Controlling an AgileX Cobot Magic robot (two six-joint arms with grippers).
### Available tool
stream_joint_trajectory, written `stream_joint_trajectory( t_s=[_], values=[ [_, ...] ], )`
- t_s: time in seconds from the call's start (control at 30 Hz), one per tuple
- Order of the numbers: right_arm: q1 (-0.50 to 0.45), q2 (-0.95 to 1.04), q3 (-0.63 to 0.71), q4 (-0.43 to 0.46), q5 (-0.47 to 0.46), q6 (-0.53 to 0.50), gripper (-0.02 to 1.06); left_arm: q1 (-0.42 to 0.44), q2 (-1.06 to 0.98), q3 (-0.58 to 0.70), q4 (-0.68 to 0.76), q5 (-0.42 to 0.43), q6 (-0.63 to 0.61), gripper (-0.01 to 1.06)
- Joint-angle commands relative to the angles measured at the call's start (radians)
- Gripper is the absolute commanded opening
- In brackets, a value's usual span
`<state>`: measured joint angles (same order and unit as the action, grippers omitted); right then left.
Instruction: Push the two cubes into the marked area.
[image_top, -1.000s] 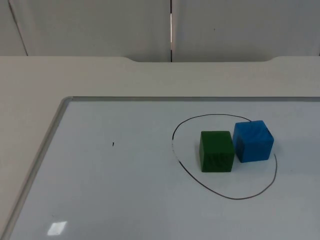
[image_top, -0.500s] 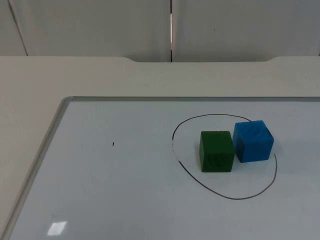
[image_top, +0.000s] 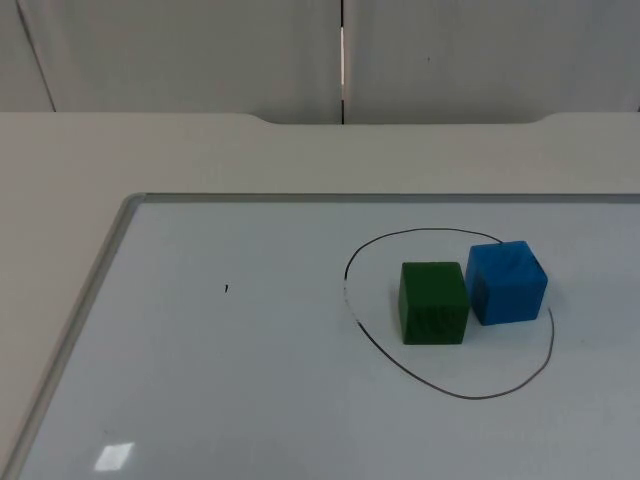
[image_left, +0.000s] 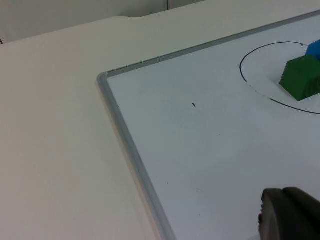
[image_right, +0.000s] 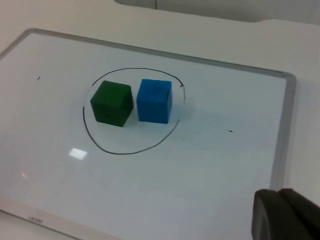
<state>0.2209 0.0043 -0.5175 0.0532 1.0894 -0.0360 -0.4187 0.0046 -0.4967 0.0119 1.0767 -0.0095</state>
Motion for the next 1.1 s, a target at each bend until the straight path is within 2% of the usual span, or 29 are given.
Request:
stream_joint_trajectory(
  t_s=[0.0,0.67,0.73,0.83,0.87,0.9,1.0,1.03,1.07],
  values=[
    [-0.003,-0.004,0.002,-0.024,-0.01,0.029,0.0,0.001,-0.005,0.003,-0.002,-0.002,0.001,0.0],
    [-0.003,-0.004,0.002,-0.025,-0.01,0.023,0.0,0.001,-0.005,0.003,-0.002,-0.002,0.001,0.0],
    [-0.003,-0.004,0.002,-0.025,-0.01,0.023,0.05,0.001,-0.005,0.003,-0.002,-0.002,0.001,0.0],
    [-0.003,-0.004,0.002,-0.025,-0.01,0.023,0.17,0.001,-0.005,0.003,-0.002,-0.002,0.001,0.0],
    [-0.003,-0.004,0.002,-0.025,-0.01,0.023,0.29,0.001,-0.005,0.003,-0.002,-0.002,0.001,0.0],
    [-0.003,-0.004,0.002,-0.025,-0.01,0.023,0.29,0.001,-0.005,0.003,-0.002,-0.002,0.001,0.0],
    [-0.003,-0.004,0.002,-0.025,-0.01,0.023,0.53,0.001,-0.005,0.003,-0.002,-0.002,0.001,0.0],
    [-0.003,-0.004,0.002,-0.025,-0.01,0.023,0.59,0.001,-0.005,0.003,-0.002,-0.002,0.001,0.0],
    [-0.003,-0.004,0.002,-0.025,-0.01,0.023,0.59,0.001,-0.005,0.003,-0.002,-0.002,0.001,0.0]
  ],
)
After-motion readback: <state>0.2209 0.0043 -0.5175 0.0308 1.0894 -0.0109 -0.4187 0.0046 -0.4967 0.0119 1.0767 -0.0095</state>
